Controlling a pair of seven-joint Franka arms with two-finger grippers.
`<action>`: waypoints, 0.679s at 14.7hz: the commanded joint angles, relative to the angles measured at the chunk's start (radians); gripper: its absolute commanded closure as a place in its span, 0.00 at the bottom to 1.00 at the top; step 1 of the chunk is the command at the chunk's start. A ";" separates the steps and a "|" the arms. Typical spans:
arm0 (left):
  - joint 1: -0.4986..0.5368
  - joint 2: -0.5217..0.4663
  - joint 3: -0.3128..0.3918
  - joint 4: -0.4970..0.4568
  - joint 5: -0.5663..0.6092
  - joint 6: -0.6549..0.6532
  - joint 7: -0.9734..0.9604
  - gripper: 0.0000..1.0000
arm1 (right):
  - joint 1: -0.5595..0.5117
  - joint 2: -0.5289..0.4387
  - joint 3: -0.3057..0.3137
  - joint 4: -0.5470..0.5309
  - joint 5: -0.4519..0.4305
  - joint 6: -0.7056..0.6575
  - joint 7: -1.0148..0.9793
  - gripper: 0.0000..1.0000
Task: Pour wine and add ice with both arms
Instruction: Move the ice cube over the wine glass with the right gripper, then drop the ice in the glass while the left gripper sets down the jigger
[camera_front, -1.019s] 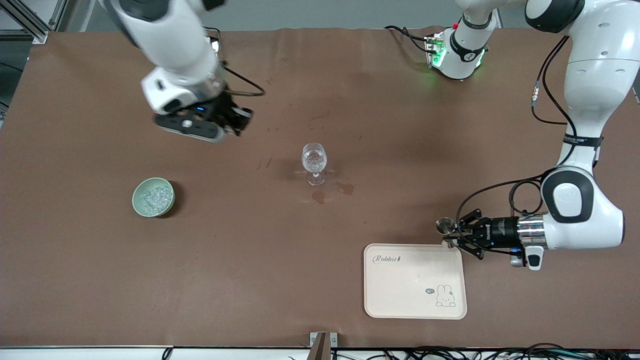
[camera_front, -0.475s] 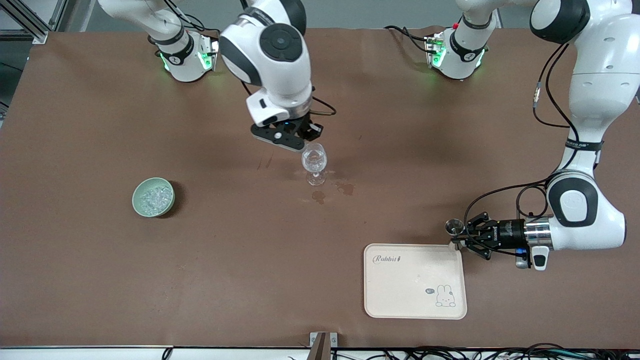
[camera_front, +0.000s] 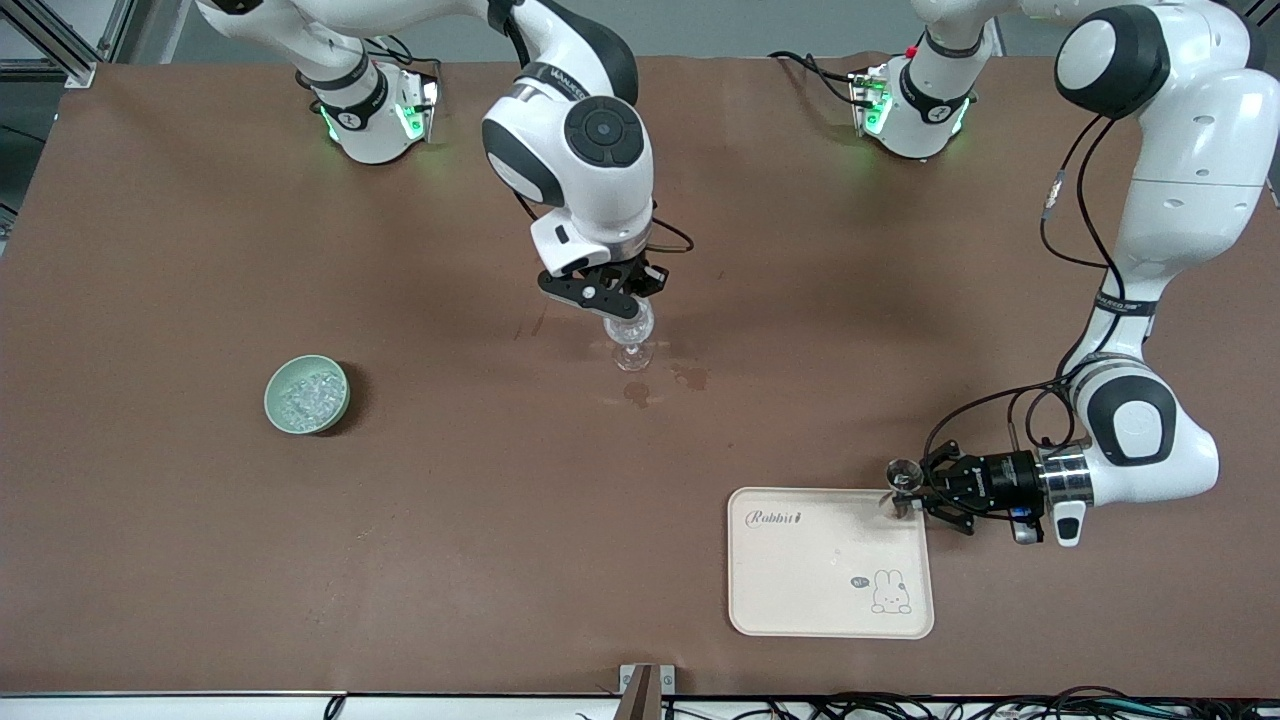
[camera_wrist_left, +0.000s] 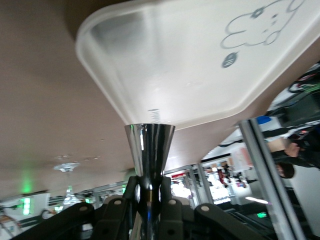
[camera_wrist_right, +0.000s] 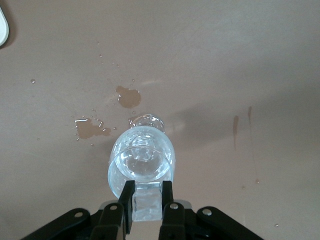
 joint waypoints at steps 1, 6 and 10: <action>-0.016 0.080 -0.008 0.073 -0.119 0.062 0.009 1.00 | 0.008 0.025 0.007 0.028 -0.036 0.006 0.021 0.99; -0.041 0.176 -0.008 0.103 -0.366 0.131 0.033 1.00 | 0.008 0.032 0.007 0.028 -0.044 0.017 0.021 0.98; -0.041 0.195 -0.007 0.098 -0.391 0.131 0.027 0.98 | 0.008 0.034 0.007 0.028 -0.054 0.017 0.022 0.96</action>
